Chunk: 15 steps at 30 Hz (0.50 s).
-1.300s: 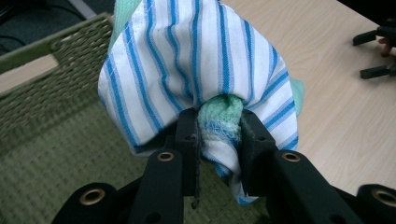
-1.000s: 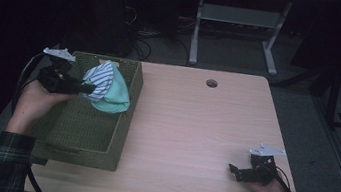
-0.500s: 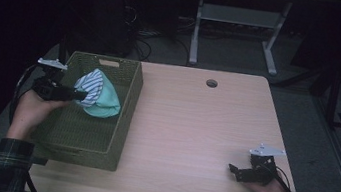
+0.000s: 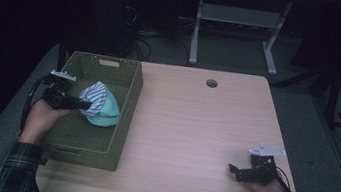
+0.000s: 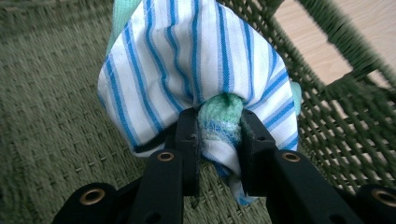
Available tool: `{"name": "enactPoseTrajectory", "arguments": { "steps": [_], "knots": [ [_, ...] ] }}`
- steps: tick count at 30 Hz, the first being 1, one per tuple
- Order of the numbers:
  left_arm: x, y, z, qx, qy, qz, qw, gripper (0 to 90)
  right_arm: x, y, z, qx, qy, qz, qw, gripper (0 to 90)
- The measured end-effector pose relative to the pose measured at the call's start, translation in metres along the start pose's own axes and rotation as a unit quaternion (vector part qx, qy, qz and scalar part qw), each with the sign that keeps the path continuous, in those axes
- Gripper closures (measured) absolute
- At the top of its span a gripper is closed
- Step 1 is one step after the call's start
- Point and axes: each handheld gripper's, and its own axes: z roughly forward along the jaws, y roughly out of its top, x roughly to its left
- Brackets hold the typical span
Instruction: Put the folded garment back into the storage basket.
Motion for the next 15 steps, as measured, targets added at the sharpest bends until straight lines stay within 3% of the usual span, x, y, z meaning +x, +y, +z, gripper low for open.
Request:
{"name": "enactPoseTrajectory", "arguments": {
  "steps": [11, 15],
  "knots": [
    [0.005, -0.012, 0.023, 0.045, 0.011, 0.003, 0.9989, 71.6, 0.000, 0.000, 0.000, 0.000, 0.000, 0.001, 1.0000, 1.6],
    [0.008, -0.016, 0.029, 0.069, 0.015, 0.006, 0.9975, 70.9, 0.000, 0.000, 0.000, 0.000, 0.000, 0.001, 1.0000, 1.6]
  ]
}}
